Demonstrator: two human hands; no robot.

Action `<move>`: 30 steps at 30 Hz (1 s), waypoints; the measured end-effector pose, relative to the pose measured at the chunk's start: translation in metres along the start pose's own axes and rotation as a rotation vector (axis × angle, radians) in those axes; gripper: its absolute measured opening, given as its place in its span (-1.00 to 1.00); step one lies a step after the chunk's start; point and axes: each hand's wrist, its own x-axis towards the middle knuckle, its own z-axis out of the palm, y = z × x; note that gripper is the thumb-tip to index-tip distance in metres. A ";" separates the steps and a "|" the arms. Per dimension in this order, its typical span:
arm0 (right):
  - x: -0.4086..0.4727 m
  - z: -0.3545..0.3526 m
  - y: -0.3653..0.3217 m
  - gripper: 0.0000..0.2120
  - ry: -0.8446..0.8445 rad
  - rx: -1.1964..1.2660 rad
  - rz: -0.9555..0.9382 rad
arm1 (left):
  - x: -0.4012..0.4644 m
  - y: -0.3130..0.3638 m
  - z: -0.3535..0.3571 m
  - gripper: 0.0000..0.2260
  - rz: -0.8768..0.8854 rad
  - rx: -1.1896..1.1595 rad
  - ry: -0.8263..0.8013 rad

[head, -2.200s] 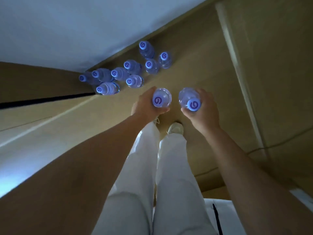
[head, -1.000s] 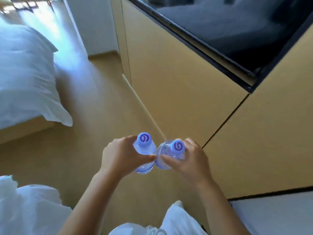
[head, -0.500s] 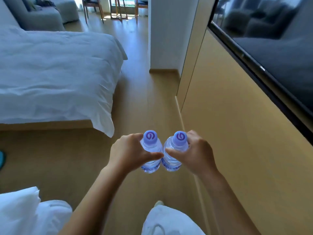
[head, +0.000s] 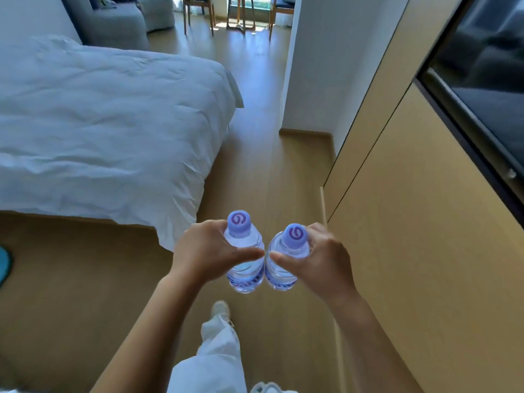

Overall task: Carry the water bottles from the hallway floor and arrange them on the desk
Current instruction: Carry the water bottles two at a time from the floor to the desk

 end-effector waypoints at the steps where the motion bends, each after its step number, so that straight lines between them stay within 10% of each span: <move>1: 0.017 0.005 0.003 -0.66 -0.005 -0.003 0.002 | 0.019 0.000 -0.001 -0.66 0.001 -0.006 -0.003; 30: 0.609 0.123 0.049 -0.76 -0.008 0.028 0.058 | 0.629 0.037 -0.052 -0.50 0.107 0.083 -0.142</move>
